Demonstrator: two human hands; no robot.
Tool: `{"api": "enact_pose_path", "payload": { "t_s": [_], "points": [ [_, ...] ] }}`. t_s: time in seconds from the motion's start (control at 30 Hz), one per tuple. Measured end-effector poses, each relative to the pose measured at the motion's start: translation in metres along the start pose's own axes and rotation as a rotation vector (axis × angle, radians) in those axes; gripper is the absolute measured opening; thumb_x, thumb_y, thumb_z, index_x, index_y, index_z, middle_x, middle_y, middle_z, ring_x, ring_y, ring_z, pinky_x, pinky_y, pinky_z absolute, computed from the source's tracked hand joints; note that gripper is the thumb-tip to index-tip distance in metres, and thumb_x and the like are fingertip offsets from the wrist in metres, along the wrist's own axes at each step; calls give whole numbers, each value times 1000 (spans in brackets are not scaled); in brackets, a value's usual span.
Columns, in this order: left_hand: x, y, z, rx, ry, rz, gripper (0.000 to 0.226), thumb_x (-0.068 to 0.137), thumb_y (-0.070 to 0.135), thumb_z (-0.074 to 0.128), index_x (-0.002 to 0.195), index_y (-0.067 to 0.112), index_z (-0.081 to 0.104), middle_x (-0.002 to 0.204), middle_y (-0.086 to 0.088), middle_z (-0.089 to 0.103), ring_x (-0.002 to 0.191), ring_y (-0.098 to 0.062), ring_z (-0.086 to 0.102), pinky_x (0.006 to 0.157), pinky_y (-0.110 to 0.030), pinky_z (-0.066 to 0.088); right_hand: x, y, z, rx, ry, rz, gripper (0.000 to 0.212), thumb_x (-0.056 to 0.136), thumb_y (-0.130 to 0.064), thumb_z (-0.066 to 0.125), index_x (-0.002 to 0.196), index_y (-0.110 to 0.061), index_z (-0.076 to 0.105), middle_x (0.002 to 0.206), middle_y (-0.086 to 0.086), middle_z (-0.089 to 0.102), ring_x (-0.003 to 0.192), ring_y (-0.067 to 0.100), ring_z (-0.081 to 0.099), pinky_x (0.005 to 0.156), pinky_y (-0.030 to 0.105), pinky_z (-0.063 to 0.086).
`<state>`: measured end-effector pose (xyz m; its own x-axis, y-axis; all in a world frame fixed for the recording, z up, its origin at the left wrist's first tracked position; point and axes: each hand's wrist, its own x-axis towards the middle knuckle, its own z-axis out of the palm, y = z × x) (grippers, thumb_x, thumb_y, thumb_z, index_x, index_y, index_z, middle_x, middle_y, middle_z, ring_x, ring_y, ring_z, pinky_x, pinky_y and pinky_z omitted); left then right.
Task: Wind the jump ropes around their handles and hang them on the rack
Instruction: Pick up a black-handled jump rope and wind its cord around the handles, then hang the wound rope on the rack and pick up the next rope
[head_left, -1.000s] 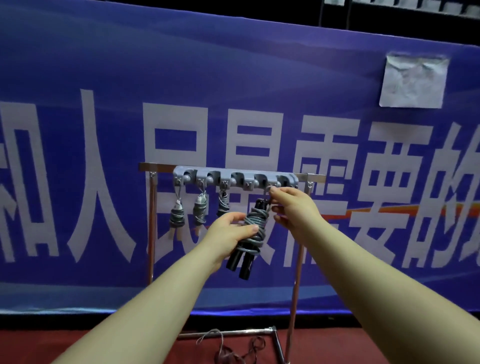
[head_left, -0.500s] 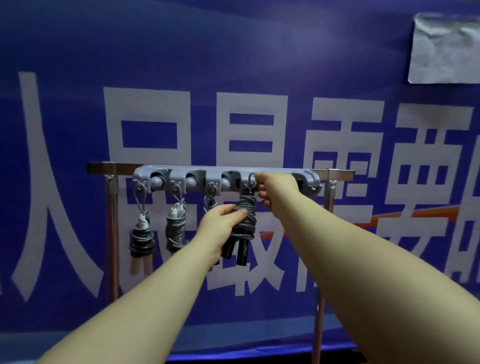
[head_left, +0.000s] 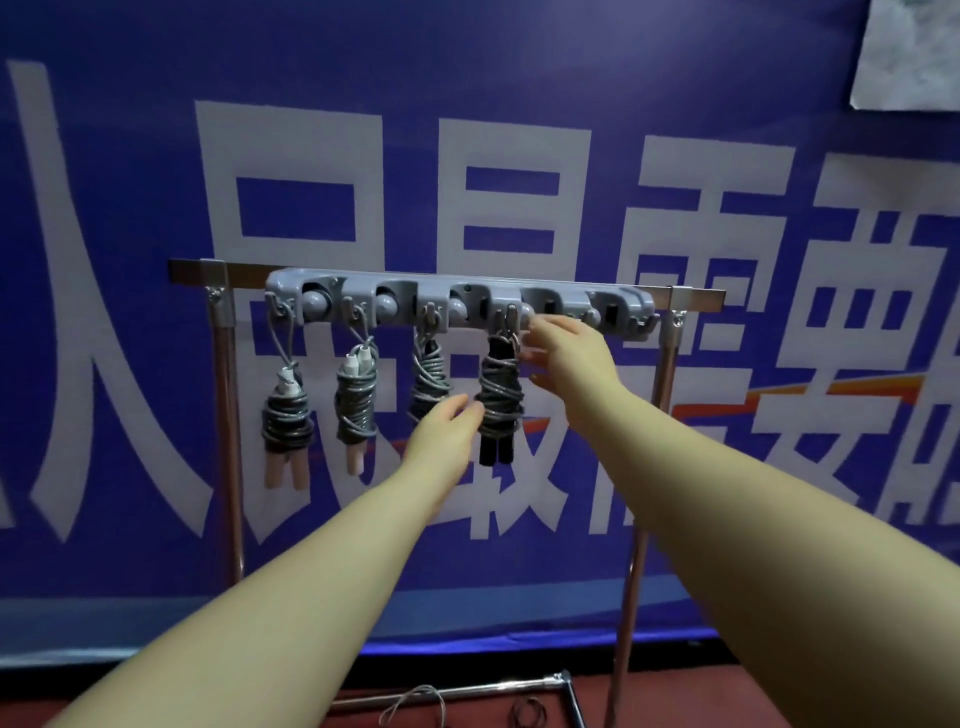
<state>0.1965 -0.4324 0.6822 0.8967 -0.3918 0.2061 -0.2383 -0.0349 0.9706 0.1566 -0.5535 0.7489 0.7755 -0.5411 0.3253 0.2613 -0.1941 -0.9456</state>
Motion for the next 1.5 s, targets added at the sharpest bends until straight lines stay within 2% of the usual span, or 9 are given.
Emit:
{"api": "enact_pose_path", "payload": {
  "t_s": [0.07, 0.2, 0.3, 0.47, 0.63, 0.77, 0.9, 1.17, 1.5],
  "points": [
    [-5, 2, 1, -29, -18, -4, 49, 100, 28, 42, 147, 28, 30, 148, -1, 39, 133, -25, 40, 105, -42, 39, -8, -1, -3, -226, -89, -146, 35, 93, -9, 49, 126, -15, 58, 111, 3, 63, 96, 15, 58, 85, 28, 46],
    [-9, 24, 5, -109, -99, 1, 47, 102, 22, 37, 148, 28, 28, 152, -1, 34, 136, -22, 36, 98, -37, 38, -5, -13, 10, -441, -123, -191, 34, 87, -1, 45, 119, 0, 55, 110, 28, 60, 65, 17, 43, 62, 30, 36],
    [-8, 32, 2, -115, -108, 18, 46, 102, 24, 38, 147, 25, 31, 147, -1, 40, 130, -20, 41, 97, -36, 38, -5, -16, 10, -399, -124, -149, 27, 90, -8, 48, 116, -6, 56, 90, 10, 57, 76, 21, 48, 64, 30, 40],
    [-18, 1, -8, -22, -77, 34, 43, 101, 26, 41, 143, 22, 38, 142, -2, 46, 127, -19, 44, 102, -39, 39, -39, 26, -6, -273, -134, -111, 48, 95, -24, 54, 141, -17, 43, 129, -6, 53, 118, 13, 52, 97, 35, 46],
    [-42, -70, -2, 101, -100, -4, 38, 98, 30, 44, 136, 25, 46, 139, 3, 48, 127, -17, 46, 107, -43, 37, -88, 115, -22, -247, -109, 12, 43, 94, -32, 55, 134, -18, 50, 122, -3, 60, 108, 15, 60, 84, 31, 51],
    [-79, -168, 17, 156, -180, -193, 34, 96, 26, 49, 130, 21, 51, 130, 1, 55, 117, -16, 52, 101, -37, 41, -134, 220, -29, -180, -83, 245, 24, 95, -24, 55, 118, -18, 57, 104, -3, 62, 90, 13, 63, 71, 25, 48],
    [-143, -282, 31, 260, -312, -483, 28, 96, 21, 48, 124, 16, 53, 107, -5, 60, 92, -18, 54, 64, -25, 39, -215, 344, -43, -242, -108, 505, 19, 95, -18, 56, 105, -4, 64, 87, 5, 60, 67, 8, 53, 54, 14, 42],
    [-275, -447, 72, 220, -447, -934, 31, 100, 26, 42, 128, 15, 48, 100, -2, 56, 71, -6, 48, 56, -23, 31, -375, 522, -93, -272, -146, 964, 22, 95, -22, 56, 75, -13, 57, 76, 5, 58, 68, 15, 52, 57, 20, 43],
    [-376, -535, 104, 114, -496, -1273, 10, 100, 27, 43, 109, 25, 45, 105, -4, 57, 89, -19, 54, 62, -21, 29, -464, 627, -128, -537, -108, 1122, 30, 87, -24, 69, 108, -2, 68, 99, 10, 68, 77, 10, 60, 60, 9, 42]
  ]
}}
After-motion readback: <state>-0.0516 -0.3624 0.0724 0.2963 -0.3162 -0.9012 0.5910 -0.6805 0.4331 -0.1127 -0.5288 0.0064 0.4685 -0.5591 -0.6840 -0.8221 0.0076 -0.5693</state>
